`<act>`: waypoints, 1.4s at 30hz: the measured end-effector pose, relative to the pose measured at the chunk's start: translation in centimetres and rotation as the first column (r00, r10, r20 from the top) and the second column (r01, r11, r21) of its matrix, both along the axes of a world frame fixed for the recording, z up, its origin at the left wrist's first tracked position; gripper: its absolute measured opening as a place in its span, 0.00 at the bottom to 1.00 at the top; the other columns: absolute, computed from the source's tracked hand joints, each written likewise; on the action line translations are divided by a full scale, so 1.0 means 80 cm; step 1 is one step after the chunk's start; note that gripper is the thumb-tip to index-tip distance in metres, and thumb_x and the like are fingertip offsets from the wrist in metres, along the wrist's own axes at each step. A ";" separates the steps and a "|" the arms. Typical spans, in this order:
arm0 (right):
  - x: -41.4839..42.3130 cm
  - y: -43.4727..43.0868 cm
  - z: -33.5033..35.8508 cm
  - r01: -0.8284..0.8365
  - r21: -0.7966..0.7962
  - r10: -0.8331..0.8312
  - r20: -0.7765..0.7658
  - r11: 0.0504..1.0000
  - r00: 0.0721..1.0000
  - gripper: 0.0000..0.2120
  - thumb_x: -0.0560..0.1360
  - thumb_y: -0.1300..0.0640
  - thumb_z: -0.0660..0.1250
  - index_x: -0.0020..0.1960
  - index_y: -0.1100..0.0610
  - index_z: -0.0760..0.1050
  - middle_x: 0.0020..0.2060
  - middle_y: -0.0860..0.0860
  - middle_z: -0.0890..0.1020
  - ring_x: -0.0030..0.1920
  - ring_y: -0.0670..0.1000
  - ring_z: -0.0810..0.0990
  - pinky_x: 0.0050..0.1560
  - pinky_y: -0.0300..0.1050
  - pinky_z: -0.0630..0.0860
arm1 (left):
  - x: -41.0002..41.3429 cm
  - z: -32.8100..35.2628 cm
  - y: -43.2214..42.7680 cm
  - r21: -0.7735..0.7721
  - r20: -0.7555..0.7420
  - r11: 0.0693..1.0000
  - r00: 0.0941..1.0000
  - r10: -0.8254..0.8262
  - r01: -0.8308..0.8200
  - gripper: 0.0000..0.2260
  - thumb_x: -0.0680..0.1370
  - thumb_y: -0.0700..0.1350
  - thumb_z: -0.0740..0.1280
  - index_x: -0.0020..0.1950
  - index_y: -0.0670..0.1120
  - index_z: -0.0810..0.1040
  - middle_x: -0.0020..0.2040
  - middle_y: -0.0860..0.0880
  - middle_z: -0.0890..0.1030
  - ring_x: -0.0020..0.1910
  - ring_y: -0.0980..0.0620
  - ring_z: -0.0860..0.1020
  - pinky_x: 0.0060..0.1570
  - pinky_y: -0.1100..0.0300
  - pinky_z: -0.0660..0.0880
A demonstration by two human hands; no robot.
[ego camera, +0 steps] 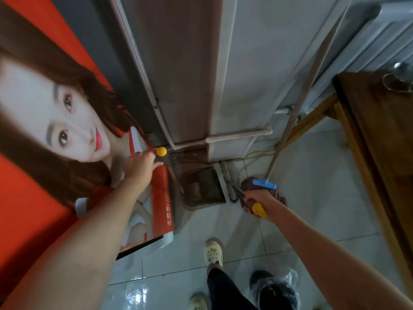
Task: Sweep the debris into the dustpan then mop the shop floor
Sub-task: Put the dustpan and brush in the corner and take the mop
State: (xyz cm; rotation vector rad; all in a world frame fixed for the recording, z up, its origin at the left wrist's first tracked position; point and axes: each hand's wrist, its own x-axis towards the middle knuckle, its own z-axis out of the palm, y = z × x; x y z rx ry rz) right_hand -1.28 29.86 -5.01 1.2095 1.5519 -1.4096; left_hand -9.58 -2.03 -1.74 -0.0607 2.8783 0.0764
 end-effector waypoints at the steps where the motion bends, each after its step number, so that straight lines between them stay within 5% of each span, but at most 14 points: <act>1: -0.003 -0.004 -0.003 -0.014 0.009 0.014 0.013 1.000 1.000 0.05 0.74 0.67 0.64 0.50 0.66 0.74 0.36 0.61 0.76 0.24 0.52 0.77 0.19 0.36 0.72 | -0.002 -0.002 -0.005 -0.003 0.026 1.000 0.999 0.019 -0.018 0.16 0.76 0.54 0.66 0.53 0.43 0.77 0.46 0.40 0.82 0.47 0.39 0.80 0.46 0.52 0.74; 8: -0.031 -0.033 -0.008 -0.028 -0.029 0.028 0.029 0.999 0.999 0.10 0.75 0.64 0.64 0.56 0.63 0.72 0.44 0.61 0.77 0.33 0.52 0.78 0.26 0.40 0.76 | 0.006 -0.006 -0.005 -0.117 -0.024 0.993 1.000 0.005 -0.008 0.19 0.76 0.52 0.67 0.62 0.43 0.74 0.57 0.42 0.75 0.58 0.41 0.73 0.58 0.46 0.66; 13: -0.060 -0.059 0.006 -0.149 -0.128 0.153 0.020 0.980 0.988 0.04 0.78 0.60 0.63 0.46 0.61 0.69 0.36 0.59 0.76 0.25 0.49 0.77 0.21 0.35 0.72 | 0.046 -0.014 0.003 -0.084 -0.289 0.996 0.957 -0.010 -0.015 0.30 0.68 0.45 0.75 0.68 0.45 0.69 0.55 0.40 0.75 0.51 0.39 0.75 0.50 0.46 0.70; 19: -0.094 -0.097 -0.008 -0.352 -0.083 0.354 0.002 0.932 0.935 0.14 0.77 0.47 0.60 0.41 0.57 0.72 0.28 0.55 0.82 0.22 0.51 0.77 0.30 0.40 0.66 | 0.086 -0.022 -0.003 -0.101 -0.513 0.995 0.857 -0.051 -0.002 0.14 0.75 0.39 0.64 0.61 0.45 0.73 0.49 0.41 0.77 0.44 0.42 0.77 0.44 0.50 0.76; 22: -0.109 -0.116 -0.016 -0.390 -0.057 0.388 -0.044 0.919 0.921 0.15 0.79 0.46 0.55 0.46 0.56 0.73 0.26 0.55 0.83 0.29 0.54 0.80 0.34 0.41 0.69 | 0.105 -0.031 -0.011 -0.156 -0.424 0.984 0.894 -0.148 0.089 0.12 0.74 0.39 0.65 0.57 0.44 0.76 0.48 0.42 0.78 0.42 0.42 0.78 0.41 0.51 0.76; 25: -0.122 -0.131 -0.025 -0.498 0.005 0.492 -0.160 0.867 0.856 0.10 0.79 0.51 0.56 0.49 0.54 0.74 0.42 0.58 0.84 0.37 0.51 0.80 0.37 0.40 0.69 | 0.123 -0.040 -0.016 -0.213 -0.252 0.965 0.946 -0.205 0.152 0.13 0.69 0.37 0.67 0.52 0.45 0.75 0.44 0.45 0.76 0.42 0.43 0.77 0.41 0.50 0.74; 26: -0.126 -0.133 -0.028 -0.587 0.070 0.585 -0.230 0.807 0.778 0.07 0.79 0.56 0.60 0.53 0.54 0.75 0.43 0.54 0.83 0.38 0.48 0.79 0.37 0.39 0.69 | 0.127 -0.040 -0.014 -0.246 -0.222 0.955 0.949 -0.224 0.168 0.12 0.68 0.37 0.67 0.51 0.45 0.75 0.43 0.46 0.76 0.40 0.44 0.77 0.41 0.50 0.74; 29: -0.139 -0.144 -0.040 -0.709 0.315 0.767 -0.392 0.631 0.508 0.22 0.69 0.68 0.73 0.62 0.64 0.75 0.47 0.51 0.75 0.50 0.48 0.73 0.40 0.34 0.67 | 0.133 -0.032 -0.007 -0.285 -0.177 0.934 0.946 -0.272 0.215 0.12 0.63 0.36 0.67 0.45 0.43 0.79 0.39 0.45 0.78 0.34 0.44 0.77 0.38 0.51 0.75; 32: -0.143 -0.156 -0.051 -0.621 0.249 0.652 -0.480 0.743 0.587 0.23 0.66 0.73 0.73 0.60 0.66 0.76 0.48 0.53 0.76 0.52 0.49 0.73 0.44 0.30 0.69 | 0.138 -0.029 -0.009 -0.321 -0.058 0.914 0.959 -0.279 0.247 0.08 0.62 0.37 0.67 0.39 0.44 0.79 0.35 0.46 0.78 0.32 0.45 0.77 0.37 0.53 0.75; 34: -0.144 -0.163 -0.058 -0.581 0.210 0.600 -0.481 0.786 0.639 0.22 0.66 0.70 0.72 0.59 0.60 0.77 0.47 0.52 0.78 0.52 0.51 0.75 0.51 0.40 0.69 | 0.141 -0.028 -0.015 -0.352 -0.003 0.905 0.966 -0.258 0.241 0.06 0.63 0.39 0.68 0.38 0.45 0.79 0.34 0.46 0.78 0.34 0.44 0.78 0.39 0.52 0.76; 42: -0.153 -0.184 -0.073 -0.658 0.382 0.748 -0.481 0.649 0.457 0.22 0.67 0.63 0.72 0.61 0.54 0.77 0.50 0.51 0.81 0.53 0.52 0.78 0.49 0.42 0.68 | 0.136 -0.030 -0.021 -0.343 0.059 0.912 0.974 -0.220 0.226 0.12 0.61 0.40 0.75 0.42 0.44 0.80 0.34 0.46 0.77 0.35 0.43 0.78 0.36 0.52 0.75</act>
